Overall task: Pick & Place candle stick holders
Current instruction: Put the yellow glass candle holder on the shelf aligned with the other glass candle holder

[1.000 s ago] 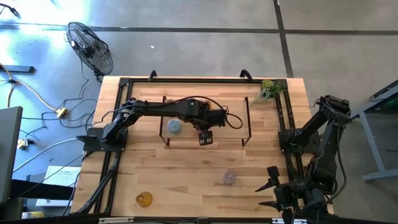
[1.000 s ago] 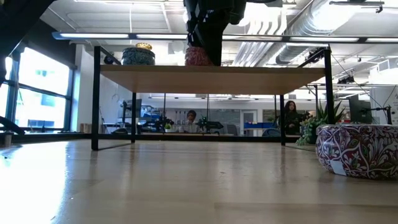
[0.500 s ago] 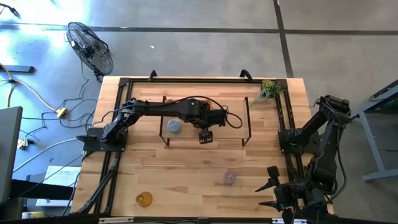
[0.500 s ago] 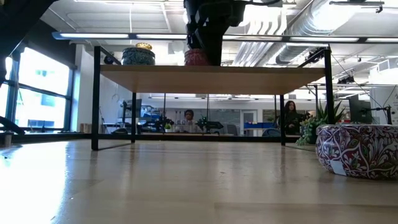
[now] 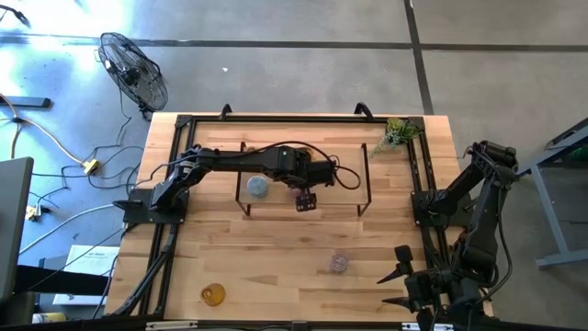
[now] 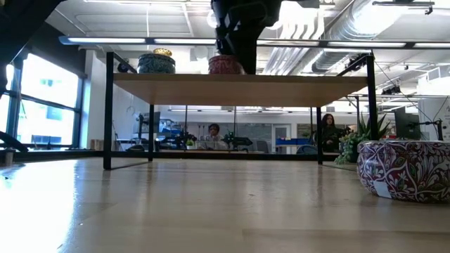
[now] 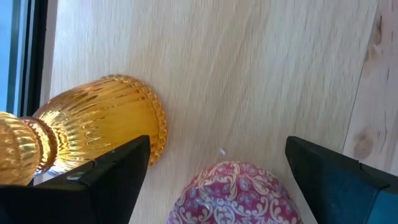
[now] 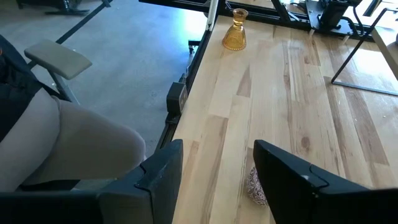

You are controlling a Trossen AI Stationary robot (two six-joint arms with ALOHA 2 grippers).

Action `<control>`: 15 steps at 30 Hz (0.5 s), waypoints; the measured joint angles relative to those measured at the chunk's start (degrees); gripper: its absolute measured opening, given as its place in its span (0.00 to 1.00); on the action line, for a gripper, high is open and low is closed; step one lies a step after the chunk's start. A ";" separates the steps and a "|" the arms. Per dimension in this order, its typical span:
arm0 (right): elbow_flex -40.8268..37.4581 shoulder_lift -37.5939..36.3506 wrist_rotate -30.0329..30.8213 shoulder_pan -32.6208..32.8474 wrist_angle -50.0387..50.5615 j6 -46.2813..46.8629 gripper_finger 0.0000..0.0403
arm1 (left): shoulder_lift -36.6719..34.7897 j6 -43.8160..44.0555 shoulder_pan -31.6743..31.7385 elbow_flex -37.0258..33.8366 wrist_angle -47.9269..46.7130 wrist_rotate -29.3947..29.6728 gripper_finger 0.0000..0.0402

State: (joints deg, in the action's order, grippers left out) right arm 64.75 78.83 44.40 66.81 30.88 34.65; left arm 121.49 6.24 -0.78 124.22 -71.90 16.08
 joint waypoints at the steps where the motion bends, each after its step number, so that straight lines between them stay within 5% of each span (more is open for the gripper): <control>1: 0.00 0.00 0.00 0.00 0.02 0.00 0.48 | 0.00 0.00 0.00 0.00 0.19 -0.01 0.92; 15: 0.00 0.00 0.00 0.00 0.17 0.00 0.48 | -0.04 -1.53 -1.27 0.76 1.22 -0.48 0.92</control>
State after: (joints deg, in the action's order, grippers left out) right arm 64.75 78.83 44.40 66.81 31.05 34.65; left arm 121.45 4.71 -2.05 124.99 -70.68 15.59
